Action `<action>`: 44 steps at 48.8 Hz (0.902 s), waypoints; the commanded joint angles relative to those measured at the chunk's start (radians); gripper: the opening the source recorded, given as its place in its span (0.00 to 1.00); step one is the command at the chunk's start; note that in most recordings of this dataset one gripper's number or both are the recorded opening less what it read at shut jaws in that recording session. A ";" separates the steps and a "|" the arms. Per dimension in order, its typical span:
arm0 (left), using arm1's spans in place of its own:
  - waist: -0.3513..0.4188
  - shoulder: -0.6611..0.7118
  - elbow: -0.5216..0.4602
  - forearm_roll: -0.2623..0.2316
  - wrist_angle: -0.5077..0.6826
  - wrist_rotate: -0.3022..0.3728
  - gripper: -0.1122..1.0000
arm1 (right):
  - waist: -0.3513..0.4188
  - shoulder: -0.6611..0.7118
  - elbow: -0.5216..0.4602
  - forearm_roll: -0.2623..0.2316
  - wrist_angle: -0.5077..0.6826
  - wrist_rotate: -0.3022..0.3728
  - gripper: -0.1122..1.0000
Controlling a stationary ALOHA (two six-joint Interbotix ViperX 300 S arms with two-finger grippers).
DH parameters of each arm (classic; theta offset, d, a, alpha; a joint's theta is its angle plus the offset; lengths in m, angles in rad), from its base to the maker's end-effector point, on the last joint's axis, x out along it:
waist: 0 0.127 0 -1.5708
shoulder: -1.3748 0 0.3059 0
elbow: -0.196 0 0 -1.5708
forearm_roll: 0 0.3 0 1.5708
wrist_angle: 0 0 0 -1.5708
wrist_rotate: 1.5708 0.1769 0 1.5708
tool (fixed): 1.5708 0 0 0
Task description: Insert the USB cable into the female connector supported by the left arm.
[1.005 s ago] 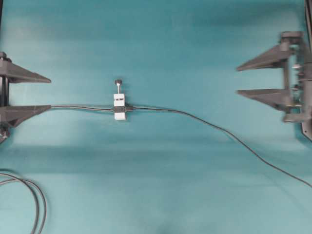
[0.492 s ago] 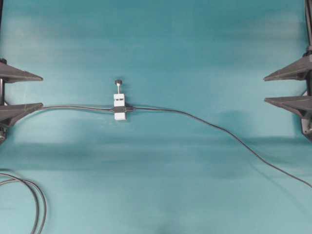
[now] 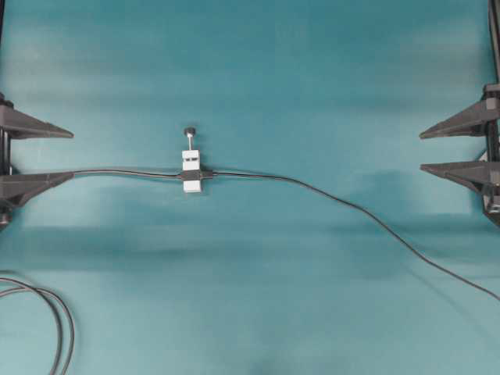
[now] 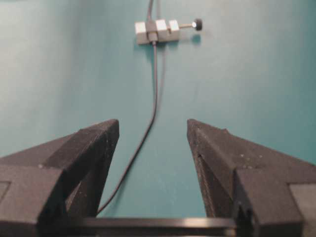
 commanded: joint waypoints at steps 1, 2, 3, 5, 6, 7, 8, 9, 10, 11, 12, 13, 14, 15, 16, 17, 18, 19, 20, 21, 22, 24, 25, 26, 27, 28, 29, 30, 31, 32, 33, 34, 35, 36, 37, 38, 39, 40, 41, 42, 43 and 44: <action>0.003 0.006 -0.023 0.002 0.026 -0.002 0.84 | -0.002 0.006 -0.012 -0.002 -0.003 -0.002 0.68; 0.003 0.006 -0.023 0.002 0.029 -0.002 0.84 | -0.002 0.006 -0.011 -0.002 -0.003 -0.002 0.68; 0.003 0.006 -0.023 0.002 0.034 0.000 0.84 | -0.002 0.006 -0.011 -0.002 -0.003 -0.002 0.68; 0.002 0.006 -0.023 0.002 0.041 0.000 0.84 | -0.002 0.006 -0.011 -0.002 -0.003 -0.002 0.68; 0.002 0.006 -0.023 0.002 0.043 0.000 0.84 | -0.002 0.006 -0.011 -0.002 -0.003 -0.002 0.68; 0.003 0.006 -0.023 0.002 0.046 0.000 0.84 | -0.002 0.008 -0.011 -0.002 -0.003 -0.002 0.68; 0.003 0.006 -0.025 0.002 0.046 0.002 0.84 | -0.002 0.006 -0.012 -0.002 -0.003 -0.002 0.68; 0.002 0.006 -0.023 0.002 0.046 0.002 0.84 | -0.002 0.006 -0.012 -0.002 -0.003 -0.003 0.68; 0.003 0.006 -0.025 0.002 0.046 0.002 0.84 | -0.002 0.006 -0.012 -0.002 -0.003 -0.003 0.68; 0.002 0.005 -0.023 0.002 0.044 0.000 0.84 | -0.002 0.006 -0.012 -0.002 -0.003 -0.003 0.68; 0.003 0.006 -0.023 0.002 0.046 0.002 0.84 | -0.002 0.008 -0.012 -0.002 -0.003 -0.003 0.68; 0.003 0.006 -0.023 0.002 0.046 0.002 0.84 | -0.002 0.006 -0.012 -0.002 -0.003 -0.003 0.68; 0.002 0.006 -0.023 0.002 0.046 0.002 0.84 | -0.002 0.006 -0.014 -0.002 -0.003 -0.005 0.68; 0.003 0.005 -0.023 0.002 0.048 0.002 0.84 | -0.002 0.006 -0.014 -0.002 -0.003 -0.005 0.68; 0.002 0.006 -0.023 0.002 0.048 0.002 0.84 | -0.002 0.008 -0.014 -0.002 -0.003 -0.006 0.68; 0.003 0.006 -0.023 0.002 0.048 0.002 0.84 | -0.002 0.006 -0.014 -0.002 -0.003 -0.006 0.68; 0.002 0.006 -0.023 0.002 0.048 0.002 0.84 | -0.002 0.006 -0.015 -0.002 -0.003 -0.006 0.68; 0.002 0.006 -0.021 0.002 0.048 0.002 0.84 | -0.002 0.006 -0.015 -0.002 -0.003 -0.006 0.68; 0.002 0.006 -0.021 0.002 0.048 0.002 0.84 | -0.002 0.006 -0.015 -0.002 -0.003 -0.008 0.68; 0.003 0.006 -0.021 0.002 0.048 0.002 0.84 | -0.002 0.006 -0.015 -0.002 -0.003 -0.008 0.68; 0.003 0.006 -0.021 0.002 0.048 0.002 0.84 | -0.002 0.006 -0.015 -0.002 -0.003 -0.008 0.68; 0.002 0.006 -0.020 0.002 0.048 0.002 0.84 | -0.002 0.006 -0.014 -0.002 -0.003 -0.008 0.68; 0.002 0.006 -0.020 0.002 0.048 0.002 0.84 | -0.002 0.006 -0.014 -0.002 -0.003 -0.008 0.68; 0.003 0.006 -0.021 0.002 0.048 0.002 0.84 | -0.002 0.008 -0.014 -0.002 -0.003 -0.006 0.68; 0.003 0.006 -0.020 0.002 0.048 0.002 0.84 | -0.002 0.006 -0.014 -0.002 -0.003 -0.008 0.68; 0.003 0.006 -0.020 0.002 0.048 0.002 0.84 | -0.002 0.006 -0.014 -0.002 -0.003 -0.008 0.68; 0.002 0.006 -0.021 0.002 0.048 0.002 0.84 | -0.002 0.006 -0.014 -0.002 -0.003 -0.008 0.68; 0.002 0.006 -0.021 0.002 0.048 0.002 0.84 | -0.002 0.006 -0.014 0.000 -0.003 -0.008 0.68; 0.003 0.006 -0.023 0.002 0.048 0.002 0.84 | -0.003 0.006 -0.014 -0.002 -0.003 -0.008 0.68; 0.002 0.006 -0.023 0.002 0.048 0.002 0.84 | -0.002 0.008 -0.014 -0.002 -0.003 -0.008 0.68; 0.002 0.006 -0.025 0.002 0.048 0.002 0.84 | -0.002 0.006 -0.014 -0.002 -0.003 -0.008 0.68; 0.003 0.006 -0.025 0.002 0.048 0.002 0.84 | -0.002 0.008 -0.014 -0.002 -0.003 -0.008 0.68; 0.002 0.006 -0.026 0.002 0.048 0.002 0.84 | -0.002 0.006 -0.014 -0.002 -0.003 -0.008 0.68; 0.003 0.006 -0.026 0.002 0.048 0.002 0.84 | -0.002 0.006 -0.014 -0.002 -0.003 -0.008 0.68; 0.002 0.006 -0.026 0.002 0.048 0.002 0.84 | -0.002 0.006 -0.014 -0.002 -0.003 -0.008 0.68; 0.003 0.006 -0.026 0.002 0.048 0.002 0.84 | -0.002 0.006 -0.014 -0.002 -0.003 -0.008 0.68; 0.002 0.006 -0.026 0.002 0.048 0.002 0.84 | -0.002 0.006 -0.014 -0.002 -0.003 -0.008 0.68; 0.003 0.006 -0.026 0.002 0.048 0.002 0.84 | -0.002 0.006 -0.014 -0.002 -0.003 -0.008 0.68; 0.002 0.006 -0.025 0.002 0.048 0.002 0.84 | -0.002 0.006 -0.014 -0.002 -0.003 -0.008 0.68; 0.002 0.006 -0.025 0.002 0.048 0.002 0.84 | -0.002 0.006 -0.014 -0.002 -0.003 -0.008 0.68; 0.002 0.006 -0.026 0.002 0.048 0.003 0.84 | -0.002 0.006 -0.014 -0.002 -0.003 -0.008 0.68; 0.002 0.006 -0.026 0.002 0.048 0.003 0.84 | -0.002 0.006 -0.014 -0.002 -0.003 -0.006 0.68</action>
